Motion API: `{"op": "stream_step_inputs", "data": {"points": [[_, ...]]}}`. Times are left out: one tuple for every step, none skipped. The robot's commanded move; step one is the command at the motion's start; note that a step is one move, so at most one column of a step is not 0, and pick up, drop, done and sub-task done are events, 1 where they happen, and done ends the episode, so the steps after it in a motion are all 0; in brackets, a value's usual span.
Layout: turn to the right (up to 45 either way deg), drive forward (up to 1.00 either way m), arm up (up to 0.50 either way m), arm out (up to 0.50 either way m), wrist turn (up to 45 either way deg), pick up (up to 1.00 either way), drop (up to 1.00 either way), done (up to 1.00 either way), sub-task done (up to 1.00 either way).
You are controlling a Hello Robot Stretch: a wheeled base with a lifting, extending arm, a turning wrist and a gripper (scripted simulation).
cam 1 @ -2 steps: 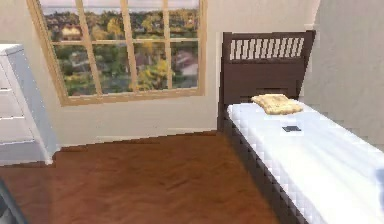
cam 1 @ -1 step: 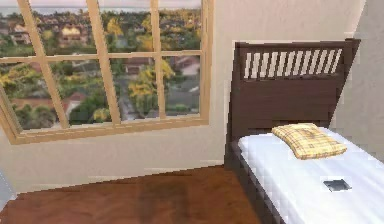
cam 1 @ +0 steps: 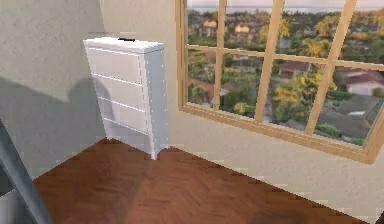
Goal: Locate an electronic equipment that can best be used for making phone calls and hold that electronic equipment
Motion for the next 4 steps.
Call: {"op": "stream_step_inputs", "data": {"points": [[-3.0, 0.0, 0.0, 0.0, 0.0, 0.0, 0.0, 0.0, 0.0], [45.0, 0.0, 0.0, 0.0, 0.0, 0.0, 0.0, 0.0, 0.0], [9.0, 0.0, 0.0, 0.0, 0.0, 0.0, 0.0, 0.0, 0.0], [0.0, 0.9, 0.0, 0.0, 0.0, 0.0, 0.0, 0.0, 0.0]]}}
